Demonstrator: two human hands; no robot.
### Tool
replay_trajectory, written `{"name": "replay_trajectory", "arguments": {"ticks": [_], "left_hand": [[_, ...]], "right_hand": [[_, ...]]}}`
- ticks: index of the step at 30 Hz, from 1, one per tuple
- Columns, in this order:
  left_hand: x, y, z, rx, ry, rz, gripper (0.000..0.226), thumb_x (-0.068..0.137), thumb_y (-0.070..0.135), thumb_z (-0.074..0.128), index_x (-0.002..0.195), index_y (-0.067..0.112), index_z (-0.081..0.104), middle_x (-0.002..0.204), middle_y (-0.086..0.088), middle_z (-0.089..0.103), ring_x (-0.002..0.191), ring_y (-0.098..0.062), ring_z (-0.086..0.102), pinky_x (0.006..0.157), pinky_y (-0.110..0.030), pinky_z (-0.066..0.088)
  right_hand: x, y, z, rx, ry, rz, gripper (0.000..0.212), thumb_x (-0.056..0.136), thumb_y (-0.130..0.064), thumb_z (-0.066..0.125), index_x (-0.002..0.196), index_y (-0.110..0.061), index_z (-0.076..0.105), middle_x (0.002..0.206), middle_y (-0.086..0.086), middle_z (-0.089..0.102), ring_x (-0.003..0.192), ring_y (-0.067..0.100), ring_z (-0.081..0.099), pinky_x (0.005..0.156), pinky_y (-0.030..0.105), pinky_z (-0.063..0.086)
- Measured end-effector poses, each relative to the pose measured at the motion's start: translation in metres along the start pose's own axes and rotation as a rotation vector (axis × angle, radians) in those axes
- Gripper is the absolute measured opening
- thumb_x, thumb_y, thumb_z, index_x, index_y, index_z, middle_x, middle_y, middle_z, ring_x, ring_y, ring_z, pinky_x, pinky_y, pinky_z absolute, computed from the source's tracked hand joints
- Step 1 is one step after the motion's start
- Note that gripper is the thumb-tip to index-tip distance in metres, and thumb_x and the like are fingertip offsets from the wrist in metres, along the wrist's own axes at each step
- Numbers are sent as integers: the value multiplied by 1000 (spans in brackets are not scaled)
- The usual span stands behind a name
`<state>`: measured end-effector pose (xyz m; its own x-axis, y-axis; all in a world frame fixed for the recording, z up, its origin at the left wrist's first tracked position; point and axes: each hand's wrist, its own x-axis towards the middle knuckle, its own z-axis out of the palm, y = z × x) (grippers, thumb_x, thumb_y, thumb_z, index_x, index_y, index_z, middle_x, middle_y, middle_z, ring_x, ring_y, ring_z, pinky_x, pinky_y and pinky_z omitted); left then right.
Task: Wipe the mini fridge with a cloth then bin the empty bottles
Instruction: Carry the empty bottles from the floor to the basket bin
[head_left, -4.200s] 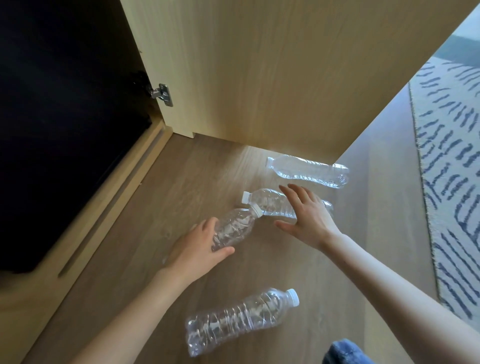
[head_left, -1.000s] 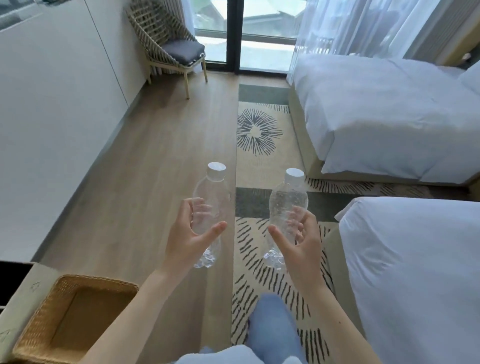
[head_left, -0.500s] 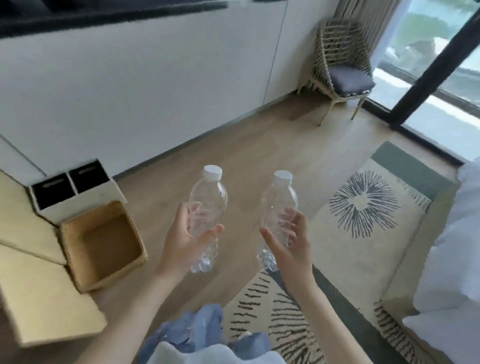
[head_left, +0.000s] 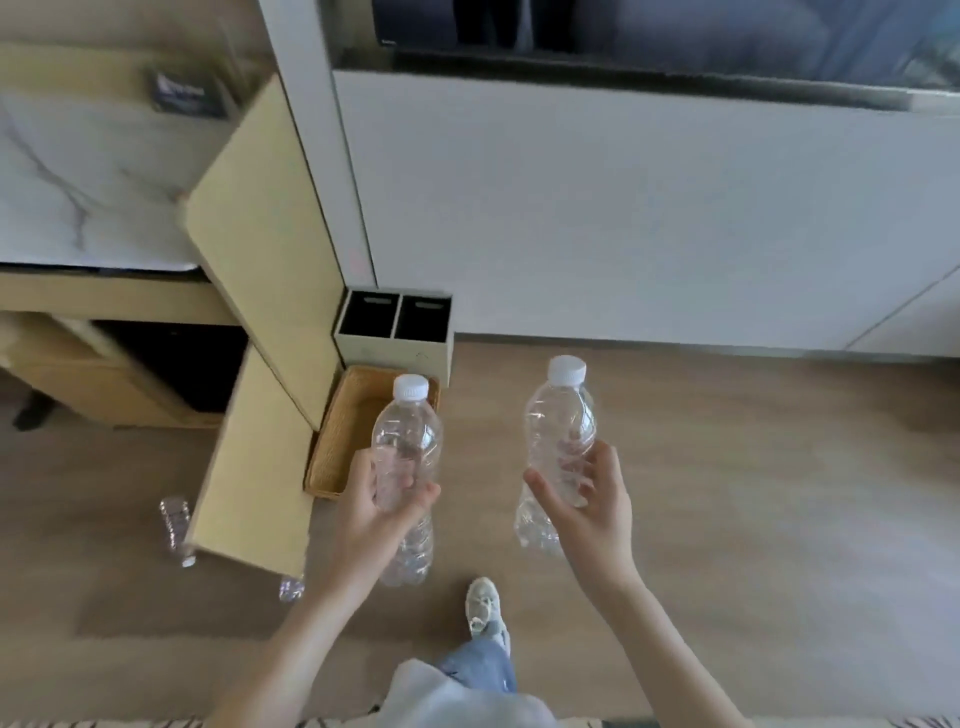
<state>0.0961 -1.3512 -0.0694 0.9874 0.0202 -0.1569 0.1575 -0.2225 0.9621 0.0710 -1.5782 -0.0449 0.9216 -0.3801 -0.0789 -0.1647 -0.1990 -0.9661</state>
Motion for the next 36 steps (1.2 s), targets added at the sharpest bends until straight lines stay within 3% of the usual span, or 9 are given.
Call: {"name": "replay_trajectory", "arguments": {"ticks": [6,8,12,17,21,26,29,33,36], "left_hand": [[89,26,-4,-32,222,-39,40,74,44,80,103,43,53,108,26,66,100,10,61,76,-6,43],[114,38,-9,-28,288,-33,42,75,48,80,105,43,52,107,31,64,99,14,59,77,-12,42],[156,38,-18,-64,416,-81,40,74,49,78,104,53,52,106,27,66,98,9,62,77,-18,43],[199,13,-22,-123,689,-250,43,64,59,76,97,47,50,95,17,65,89,0,64,68,-22,47],[237,-7,-12,-223,901,-361,65,64,61,74,115,30,48,106,10,63,94,-9,65,72,-21,51],[284,-11,18,-499,1169,-484,47,79,46,76,114,25,54,104,7,66,87,-1,68,67,-19,51],[309,-10,26,-590,1293,-517,40,79,44,75,111,27,57,96,9,69,86,-4,69,60,-13,51],[335,-31,33,-662,1374,-614,47,80,38,78,120,26,55,106,9,68,96,-7,66,75,-23,51],[351,-68,35,-700,1407,-710,51,79,40,79,119,21,54,109,3,67,98,-11,66,66,-18,51]], "right_hand": [[121,-35,39,-20,-172,-88,42,77,-29,86,108,-35,57,101,-21,65,96,4,63,84,33,56],[158,-47,56,-36,-246,-109,40,77,-31,85,106,-32,57,99,-18,66,96,4,63,83,30,56],[226,-63,98,-62,-410,-183,37,78,-37,84,102,-38,56,101,-24,66,97,-1,63,76,12,50],[311,-63,165,-113,-652,-183,44,76,-36,85,109,-38,56,102,-25,66,96,-2,64,71,7,48],[378,-56,229,-189,-877,-214,51,76,-41,84,117,-39,53,105,-31,62,98,-12,59,69,-1,44],[438,-53,297,-265,-1212,-203,36,81,-22,82,104,-21,55,92,-15,65,83,-10,63,64,6,48],[454,-53,328,-322,-1354,-244,36,82,-27,81,107,-26,56,102,-4,63,88,-7,63,66,9,51],[467,-34,367,-400,-1522,-205,39,85,-25,79,113,-29,54,108,-7,62,90,-13,61,62,4,48],[472,2,395,-489,-1542,-173,43,83,-28,80,117,-23,54,110,-2,63,96,5,65,62,6,48]]}}
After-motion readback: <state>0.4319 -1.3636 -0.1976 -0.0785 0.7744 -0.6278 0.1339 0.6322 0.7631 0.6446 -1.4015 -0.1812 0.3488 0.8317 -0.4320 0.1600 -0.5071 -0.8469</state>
